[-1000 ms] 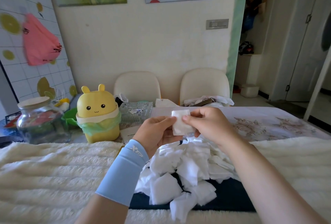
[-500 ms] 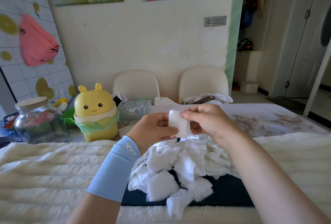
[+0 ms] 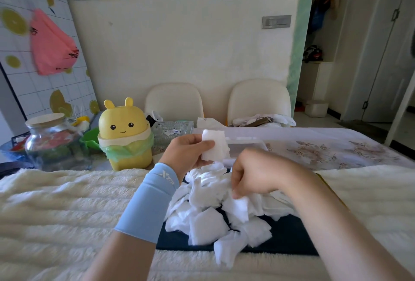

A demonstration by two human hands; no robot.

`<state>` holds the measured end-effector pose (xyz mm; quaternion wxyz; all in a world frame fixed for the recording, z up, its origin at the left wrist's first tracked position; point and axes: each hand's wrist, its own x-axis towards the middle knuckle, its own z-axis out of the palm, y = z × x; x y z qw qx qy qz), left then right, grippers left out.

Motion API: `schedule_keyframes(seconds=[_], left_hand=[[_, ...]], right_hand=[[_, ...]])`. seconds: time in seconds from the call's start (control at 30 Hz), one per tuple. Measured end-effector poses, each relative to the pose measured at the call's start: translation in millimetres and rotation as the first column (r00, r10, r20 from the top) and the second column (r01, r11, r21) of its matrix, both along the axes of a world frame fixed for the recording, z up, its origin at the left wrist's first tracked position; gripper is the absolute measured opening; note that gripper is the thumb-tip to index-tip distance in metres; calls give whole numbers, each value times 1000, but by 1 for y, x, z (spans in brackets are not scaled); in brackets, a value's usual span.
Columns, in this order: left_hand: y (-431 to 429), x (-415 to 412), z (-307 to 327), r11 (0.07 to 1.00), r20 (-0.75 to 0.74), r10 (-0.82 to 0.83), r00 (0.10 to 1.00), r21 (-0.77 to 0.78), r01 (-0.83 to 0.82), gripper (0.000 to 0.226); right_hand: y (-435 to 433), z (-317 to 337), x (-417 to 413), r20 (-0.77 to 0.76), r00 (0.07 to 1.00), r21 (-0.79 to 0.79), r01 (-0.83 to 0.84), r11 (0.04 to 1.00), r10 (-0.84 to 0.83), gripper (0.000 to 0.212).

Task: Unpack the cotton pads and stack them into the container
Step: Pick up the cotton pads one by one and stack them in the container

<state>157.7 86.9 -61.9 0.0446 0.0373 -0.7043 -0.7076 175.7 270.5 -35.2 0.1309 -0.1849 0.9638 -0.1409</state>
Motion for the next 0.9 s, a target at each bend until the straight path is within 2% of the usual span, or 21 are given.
schedule_keyframes(seconds=[0.07, 0.13, 0.17, 0.23, 0.3, 0.37, 0.47, 0.57, 0.63, 0.73, 0.8, 0.83, 0.9], left_hand=[[0, -1, 1, 1000, 3, 23, 1000, -12, -23, 5], [-1, -2, 1, 999, 6, 44, 999, -23, -43, 6], [-1, -2, 2, 998, 2, 49, 999, -30, -49, 6], [-1, 0, 2, 997, -8, 55, 998, -46, -56, 5], [1, 0, 2, 996, -18, 61, 998, -71, -62, 5], [1, 0, 2, 993, -26, 68, 997, -97, -70, 5], [0, -1, 2, 990, -32, 80, 996, -116, -83, 6], [0, -1, 1, 987, -39, 90, 995, -129, -94, 5], [2, -2, 0, 983, -48, 90, 995, -155, -97, 5], [6, -1, 0, 988, -36, 64, 997, -140, -69, 5], [9, 1, 1, 997, -16, 23, 1000, -74, -24, 5], [11, 3, 1, 999, -6, -9, 1000, -35, 9, 6], [15, 6, 3, 993, 9, -99, 995, 71, 98, 13]], right_hand=[[11, 10, -2, 7, 999, -148, 34, 988, -33, 10], [16, 14, -1, 26, 999, -192, 52, 980, -47, 19], [14, 13, 1, 35, 998, -137, 49, 989, -45, 27], [4, 3, 4, 44, 999, 73, 2, 997, -5, 41], [-7, -8, 5, 35, 998, 176, -49, 983, 43, 41], [-8, -8, 1, 18, 999, 78, -39, 996, 37, 27], [9, 3, -6, -13, 1000, -188, 2, 982, -4, 11], [26, 7, -9, 78, 997, -497, 18, 868, 24, 9], [30, 4, -13, 119, 991, -648, 32, 761, 60, 18], [28, -2, -20, 178, 982, -829, 118, 546, 58, 19], [24, -4, -24, 242, 970, -896, 218, 386, 16, 18], [22, -5, -25, 259, 966, -905, 249, 346, -16, 20], [18, -7, -26, 252, 964, -900, 267, 344, -88, 18]])
